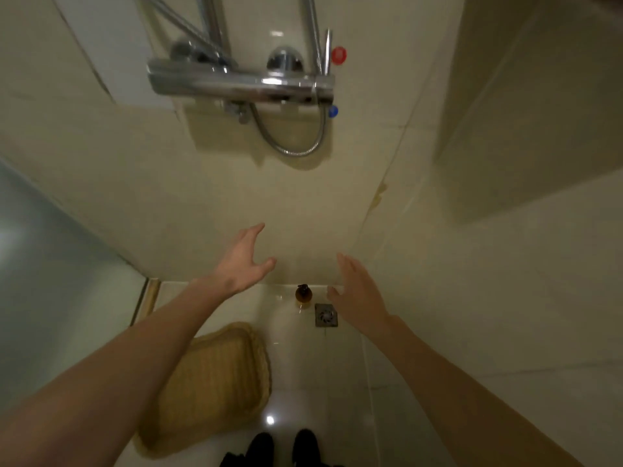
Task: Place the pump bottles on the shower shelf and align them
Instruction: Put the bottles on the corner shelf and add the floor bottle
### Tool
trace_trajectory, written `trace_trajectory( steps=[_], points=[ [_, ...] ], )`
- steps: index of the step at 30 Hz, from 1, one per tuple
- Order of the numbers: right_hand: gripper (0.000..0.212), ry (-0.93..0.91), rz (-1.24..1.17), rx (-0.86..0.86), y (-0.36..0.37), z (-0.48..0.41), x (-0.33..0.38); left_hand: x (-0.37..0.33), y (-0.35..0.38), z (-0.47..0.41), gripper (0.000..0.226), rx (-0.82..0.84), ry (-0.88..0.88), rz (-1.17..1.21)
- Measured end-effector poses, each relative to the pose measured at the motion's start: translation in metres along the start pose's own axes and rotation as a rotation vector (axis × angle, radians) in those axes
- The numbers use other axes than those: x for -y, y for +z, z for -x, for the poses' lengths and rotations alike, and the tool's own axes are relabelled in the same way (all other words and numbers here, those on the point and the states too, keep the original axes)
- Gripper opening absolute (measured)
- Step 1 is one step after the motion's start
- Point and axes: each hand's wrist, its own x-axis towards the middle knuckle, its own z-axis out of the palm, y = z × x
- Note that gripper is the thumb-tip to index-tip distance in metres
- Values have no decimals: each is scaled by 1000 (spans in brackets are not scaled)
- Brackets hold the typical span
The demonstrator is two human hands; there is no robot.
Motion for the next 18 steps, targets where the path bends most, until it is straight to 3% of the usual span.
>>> trace_trajectory(
  steps=[10,18],
  points=[
    [67,-41,17,9,171,-61,-132,143,174,-37,82,94,3,-99],
    [61,-24,-3,15,323,-135,-237,269,309,-79,80,66,32,-161]
  ],
)
